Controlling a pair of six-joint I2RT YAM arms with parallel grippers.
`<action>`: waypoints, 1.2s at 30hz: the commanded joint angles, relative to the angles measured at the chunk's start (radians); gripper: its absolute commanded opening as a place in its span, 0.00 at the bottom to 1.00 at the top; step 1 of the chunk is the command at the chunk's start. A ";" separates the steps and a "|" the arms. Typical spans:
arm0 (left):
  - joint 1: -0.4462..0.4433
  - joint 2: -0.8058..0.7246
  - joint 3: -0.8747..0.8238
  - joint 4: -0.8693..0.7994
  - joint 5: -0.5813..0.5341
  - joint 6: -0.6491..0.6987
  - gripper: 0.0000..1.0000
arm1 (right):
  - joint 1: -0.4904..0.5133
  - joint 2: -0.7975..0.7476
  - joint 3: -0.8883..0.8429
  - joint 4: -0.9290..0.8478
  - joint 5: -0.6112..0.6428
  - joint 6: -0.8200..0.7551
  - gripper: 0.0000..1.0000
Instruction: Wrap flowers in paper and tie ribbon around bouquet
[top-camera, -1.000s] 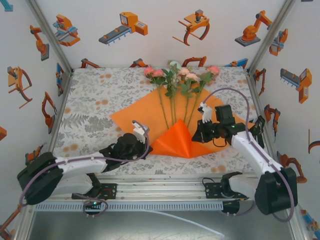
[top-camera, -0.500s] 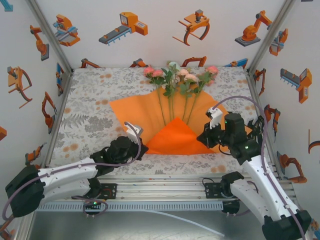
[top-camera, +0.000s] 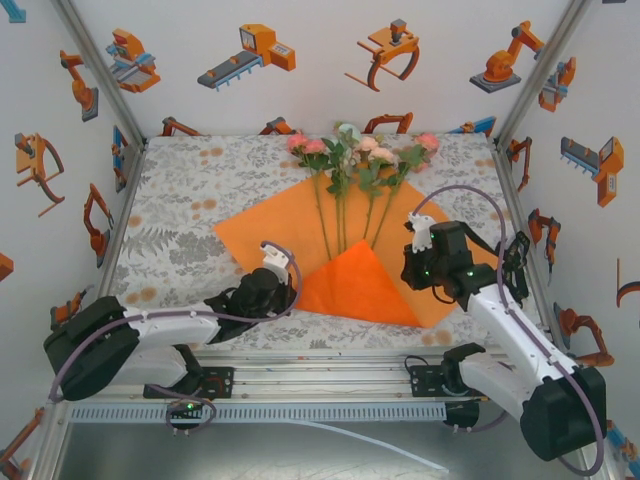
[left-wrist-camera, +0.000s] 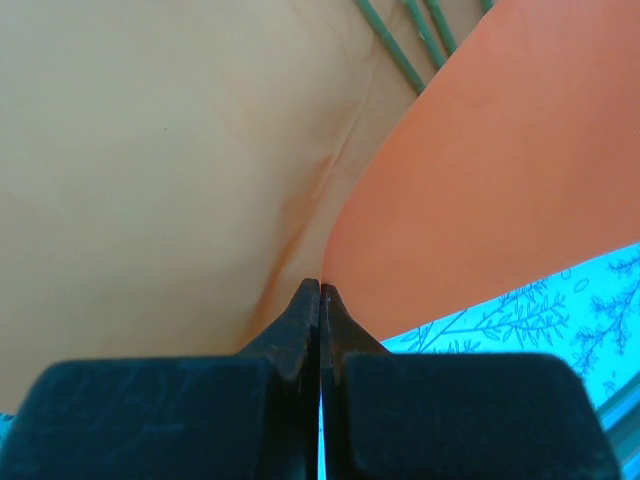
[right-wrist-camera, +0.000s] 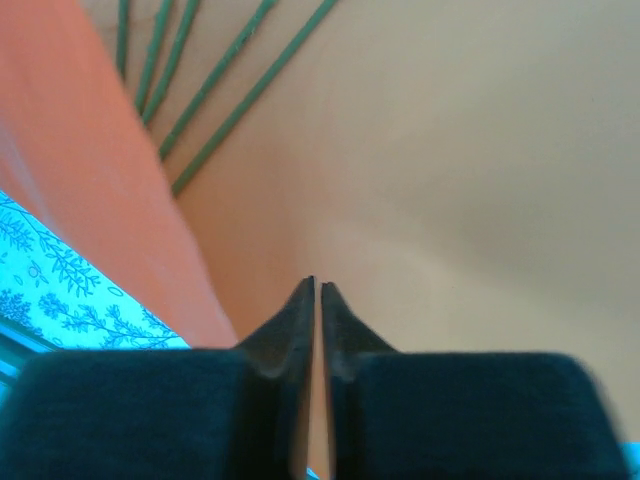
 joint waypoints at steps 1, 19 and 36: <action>0.010 0.036 0.041 0.058 -0.074 -0.043 0.14 | 0.002 -0.028 0.048 -0.004 0.036 0.055 0.35; 0.013 -0.209 0.175 -0.299 -0.012 0.060 0.64 | 0.247 -0.088 -0.019 0.143 -0.018 0.507 0.39; 0.006 0.215 0.287 -0.075 0.179 0.006 0.50 | 0.282 0.220 -0.085 0.118 0.203 0.525 0.36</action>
